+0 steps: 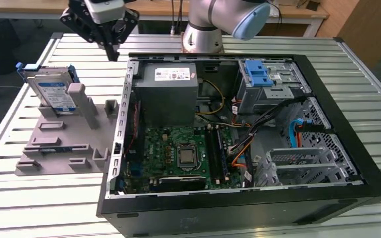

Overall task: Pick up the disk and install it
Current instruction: 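Reach for the disk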

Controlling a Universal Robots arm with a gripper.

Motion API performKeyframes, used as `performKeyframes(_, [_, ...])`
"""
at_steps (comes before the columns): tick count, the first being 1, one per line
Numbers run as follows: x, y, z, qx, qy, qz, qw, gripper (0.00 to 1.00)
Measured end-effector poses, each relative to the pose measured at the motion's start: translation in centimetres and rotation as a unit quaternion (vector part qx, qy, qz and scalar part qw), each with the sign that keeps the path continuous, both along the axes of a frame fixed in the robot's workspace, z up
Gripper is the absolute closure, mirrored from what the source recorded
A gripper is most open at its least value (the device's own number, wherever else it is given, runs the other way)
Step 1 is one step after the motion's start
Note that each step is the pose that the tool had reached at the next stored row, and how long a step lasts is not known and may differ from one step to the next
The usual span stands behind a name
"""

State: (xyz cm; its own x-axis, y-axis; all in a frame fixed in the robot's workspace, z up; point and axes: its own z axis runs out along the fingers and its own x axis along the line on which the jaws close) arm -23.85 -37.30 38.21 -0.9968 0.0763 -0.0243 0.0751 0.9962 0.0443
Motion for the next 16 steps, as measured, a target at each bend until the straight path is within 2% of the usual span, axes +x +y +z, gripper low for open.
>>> performKeyframes(9, [-0.51, 0.12, -0.11, 0.0, 0.0001, 0.0, 1.0, 0.89])
performKeyframes(16, [-1.34, 0.45, -0.15, 0.0, 0.0002, 0.0, 1.0, 0.89])
